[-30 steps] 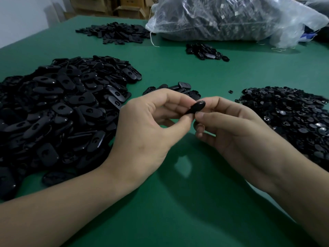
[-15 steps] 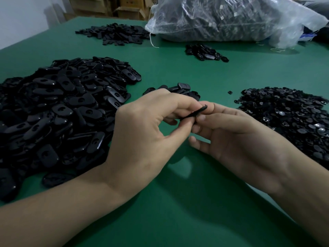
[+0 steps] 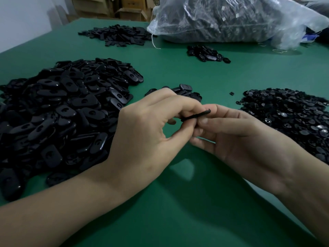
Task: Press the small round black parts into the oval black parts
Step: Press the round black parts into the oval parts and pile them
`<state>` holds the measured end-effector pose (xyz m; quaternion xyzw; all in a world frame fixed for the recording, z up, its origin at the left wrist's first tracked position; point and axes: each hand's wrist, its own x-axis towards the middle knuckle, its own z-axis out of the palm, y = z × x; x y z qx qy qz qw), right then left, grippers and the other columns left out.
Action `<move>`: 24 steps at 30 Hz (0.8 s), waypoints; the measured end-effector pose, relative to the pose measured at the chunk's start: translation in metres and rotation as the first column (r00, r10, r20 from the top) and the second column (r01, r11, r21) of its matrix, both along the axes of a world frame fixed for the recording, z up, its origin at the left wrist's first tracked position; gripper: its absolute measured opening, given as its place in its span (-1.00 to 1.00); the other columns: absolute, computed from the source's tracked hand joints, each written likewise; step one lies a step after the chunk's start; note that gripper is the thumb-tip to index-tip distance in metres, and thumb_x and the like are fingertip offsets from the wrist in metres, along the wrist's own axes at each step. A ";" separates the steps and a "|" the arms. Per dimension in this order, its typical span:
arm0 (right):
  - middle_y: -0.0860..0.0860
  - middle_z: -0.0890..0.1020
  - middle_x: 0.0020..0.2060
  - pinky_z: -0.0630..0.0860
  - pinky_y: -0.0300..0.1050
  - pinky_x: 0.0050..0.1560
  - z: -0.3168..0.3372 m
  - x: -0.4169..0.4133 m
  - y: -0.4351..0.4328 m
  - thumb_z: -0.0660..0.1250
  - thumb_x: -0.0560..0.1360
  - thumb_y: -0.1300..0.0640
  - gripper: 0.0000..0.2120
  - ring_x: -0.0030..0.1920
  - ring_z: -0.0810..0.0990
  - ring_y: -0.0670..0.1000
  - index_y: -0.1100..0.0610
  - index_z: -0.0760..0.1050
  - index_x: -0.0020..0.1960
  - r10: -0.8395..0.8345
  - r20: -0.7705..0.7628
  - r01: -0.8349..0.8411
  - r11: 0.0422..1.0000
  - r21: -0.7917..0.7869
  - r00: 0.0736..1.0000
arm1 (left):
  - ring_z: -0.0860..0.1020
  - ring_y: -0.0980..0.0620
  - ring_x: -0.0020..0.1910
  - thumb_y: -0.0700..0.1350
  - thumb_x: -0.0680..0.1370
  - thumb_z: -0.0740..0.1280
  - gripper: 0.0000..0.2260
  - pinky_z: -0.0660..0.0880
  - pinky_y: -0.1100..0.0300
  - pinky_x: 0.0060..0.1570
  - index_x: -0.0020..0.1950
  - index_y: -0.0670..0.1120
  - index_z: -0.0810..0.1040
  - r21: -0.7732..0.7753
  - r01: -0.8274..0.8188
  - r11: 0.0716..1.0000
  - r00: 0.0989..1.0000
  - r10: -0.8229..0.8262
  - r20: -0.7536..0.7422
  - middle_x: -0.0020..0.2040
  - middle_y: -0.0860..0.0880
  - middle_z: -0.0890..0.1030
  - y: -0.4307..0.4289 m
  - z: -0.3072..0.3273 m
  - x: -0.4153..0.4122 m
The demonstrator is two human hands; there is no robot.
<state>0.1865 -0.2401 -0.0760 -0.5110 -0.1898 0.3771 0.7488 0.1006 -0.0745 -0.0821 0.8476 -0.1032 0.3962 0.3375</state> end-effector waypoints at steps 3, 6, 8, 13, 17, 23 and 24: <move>0.15 0.70 -0.15 0.63 -0.10 0.06 0.002 -0.002 -0.001 0.51 0.39 0.30 -0.86 -0.19 0.66 0.02 0.19 0.61 -0.08 -0.060 0.163 0.066 0.997 -0.032 0.985 | 0.66 0.12 -0.09 -0.24 0.51 0.50 -0.84 0.61 0.17 -0.07 0.04 -0.02 0.72 -0.059 -0.008 0.998 0.999 0.006 -0.037 -0.09 0.11 0.69 0.001 0.000 0.004; 0.20 0.69 -0.18 0.64 -0.01 0.08 0.004 -0.004 0.000 0.47 0.37 0.18 -0.77 -0.19 0.67 0.09 0.29 0.55 -0.06 -0.161 0.358 0.197 0.978 -0.066 0.920 | 0.69 0.11 -0.11 -0.22 0.50 0.50 -0.83 0.62 0.17 -0.08 0.02 0.01 0.72 -0.157 -0.004 0.988 0.992 -0.015 -0.122 -0.13 0.12 0.70 0.001 -0.002 0.007; 0.17 0.70 -0.22 0.65 -0.03 0.02 0.004 -0.005 0.002 0.43 0.44 0.15 -0.73 -0.23 0.68 0.10 0.37 0.52 -0.05 -0.197 0.478 0.279 0.955 -0.105 0.856 | 0.70 0.14 -0.12 -0.23 0.50 0.51 -0.82 0.63 0.19 -0.09 0.02 0.02 0.72 -0.228 -0.004 0.974 0.981 -0.040 -0.191 -0.14 0.12 0.72 0.002 -0.005 0.010; 0.21 0.67 -0.28 0.66 -0.07 -0.11 -0.003 -0.002 0.003 0.38 0.57 0.14 -0.78 -0.29 0.66 0.09 0.31 0.56 -0.13 -0.260 0.486 0.367 0.920 -0.138 0.834 | 0.69 0.12 -0.09 -0.20 0.47 0.55 -0.72 0.63 0.17 -0.08 0.14 0.03 0.70 -0.195 0.006 0.981 0.966 -0.056 -0.254 -0.06 0.11 0.70 0.002 -0.005 0.011; 0.11 0.61 -0.34 0.59 -0.18 -0.23 -0.006 -0.001 0.004 0.40 0.57 0.09 -0.78 -0.35 0.59 0.01 0.18 0.58 -0.20 -0.265 0.437 0.363 0.919 -0.157 0.860 | 0.65 0.16 -0.09 -0.18 0.44 0.58 -0.70 0.60 0.23 -0.06 0.14 0.02 0.71 -0.045 -0.009 0.999 0.965 -0.004 -0.263 -0.07 0.14 0.68 0.005 0.000 0.012; 0.04 0.61 -0.37 0.53 -0.21 -0.32 -0.010 0.006 0.004 0.39 0.60 0.11 -0.91 -0.38 0.56 0.00 0.13 0.60 0.02 -0.319 0.482 0.437 0.887 -0.153 0.816 | 0.67 0.22 -0.06 -0.05 0.48 0.51 -0.77 0.60 0.10 0.11 0.13 0.07 0.73 0.176 -0.093 0.980 0.925 0.150 -0.348 -0.07 0.17 0.73 0.018 0.020 0.028; 0.04 0.61 -0.37 0.51 -0.23 -0.33 -0.010 0.007 0.004 0.39 0.60 0.12 -0.92 -0.39 0.56 0.00 0.13 0.59 0.03 -0.319 0.494 0.443 0.883 -0.156 0.809 | 0.67 0.19 -0.04 -0.04 0.49 0.49 -0.77 0.57 0.07 0.16 0.13 0.08 0.72 0.213 -0.106 0.971 0.912 0.180 -0.369 -0.06 0.16 0.73 0.019 0.022 0.033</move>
